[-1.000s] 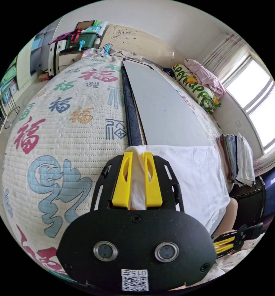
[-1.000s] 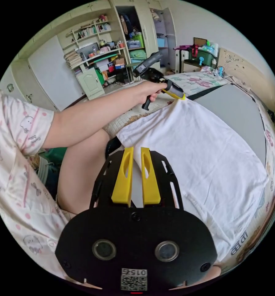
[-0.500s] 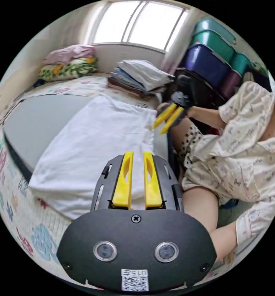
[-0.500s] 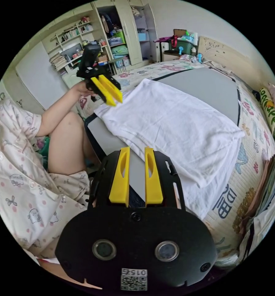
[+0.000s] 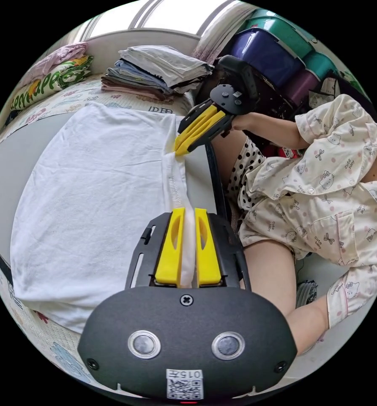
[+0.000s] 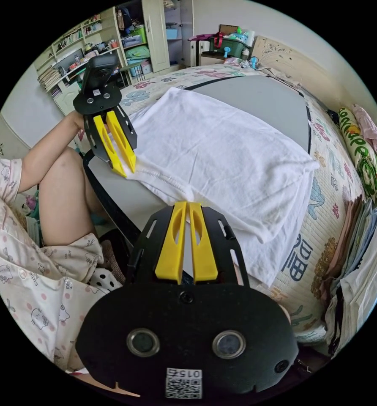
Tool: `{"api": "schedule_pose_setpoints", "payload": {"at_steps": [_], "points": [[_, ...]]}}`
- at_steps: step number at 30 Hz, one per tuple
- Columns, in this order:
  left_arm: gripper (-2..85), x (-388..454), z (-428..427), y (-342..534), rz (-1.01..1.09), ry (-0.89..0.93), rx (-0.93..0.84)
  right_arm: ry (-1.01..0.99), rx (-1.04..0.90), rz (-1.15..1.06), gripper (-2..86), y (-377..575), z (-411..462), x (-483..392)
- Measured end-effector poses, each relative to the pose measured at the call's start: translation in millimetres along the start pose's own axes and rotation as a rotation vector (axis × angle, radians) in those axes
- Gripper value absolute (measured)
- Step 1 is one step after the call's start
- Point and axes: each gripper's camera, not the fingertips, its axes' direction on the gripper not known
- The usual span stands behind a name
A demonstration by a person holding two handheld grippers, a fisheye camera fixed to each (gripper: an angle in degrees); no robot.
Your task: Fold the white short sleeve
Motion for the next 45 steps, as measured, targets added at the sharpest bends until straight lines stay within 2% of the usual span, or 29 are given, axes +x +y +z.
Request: {"api": "schedule_pose_setpoints", "payload": {"at_steps": [6, 9, 12, 16, 18, 21, 24, 28, 30, 35, 38, 40, 43, 45], "points": [[4.6, 6.4, -42.0, -13.6, -0.038, 0.019, 0.000, -0.045, -0.042, -0.061, 0.2, -3.7, -52.9, 7.9], [4.9, 17.1, -64.3, -18.6, -0.032, 0.058, -0.017, -0.092, 0.012, -0.024, 2.2, 3.7, -85.6, 24.1], [4.7, 23.9, -95.3, -24.8, -0.097, 0.092, 0.026, -0.177, 0.161, 0.095, 5.9, 21.5, -134.9, 56.6], [5.9, 53.9, -139.7, -56.4, -0.223, -0.045, 0.187, -0.250, 0.351, 0.390, 8.4, 52.4, -191.2, 130.2], [6.4, 75.5, -146.4, -82.9, -0.201, -0.092, 0.244, -0.337, 0.444, 0.474, 9.1, 61.7, -213.1, 162.8], [4.0, 100.5, -162.7, -139.3, -0.147, -0.325, 0.265, -0.401, 0.468, 0.558, 10.5, 61.1, -234.4, 198.9], [4.2, 74.1, -185.6, -202.7, -0.163, -0.394, 0.236, -0.419, 0.463, 0.620, 11.5, 55.2, -239.3, 207.6], [5.6, -7.8, -221.4, -264.7, -0.407, -0.375, 0.328, -0.325, 0.434, 0.720, 11.6, 42.7, -239.5, 207.6], [5.5, -40.0, -226.3, -289.5, -0.510, -0.388, 0.317, -0.316, 0.466, 0.737, 10.5, 43.3, -246.4, 207.3], [0.6, -109.4, -206.7, -346.7, -0.693, -0.311, 0.204, -0.296, 0.507, 0.764, 3.3, 48.9, -271.0, 213.3], [-0.4, -123.2, -196.4, -365.0, -0.751, -0.390, 0.090, -0.303, 0.511, 0.748, 1.5, 48.7, -285.1, 214.7], [-0.6, -123.5, -198.1, -371.0, -0.750, -0.380, 0.097, -0.322, 0.532, 0.739, 2.6, 48.8, -292.9, 215.6], [-0.7, -122.9, -204.2, -377.8, -0.768, -0.353, 0.102, -0.360, 0.555, 0.748, 10.3, 48.2, -303.4, 221.0], [-0.7, -120.5, -206.9, -383.1, -0.753, -0.362, 0.091, -0.347, 0.561, 0.731, 11.3, 43.2, -310.1, 220.5]]}}
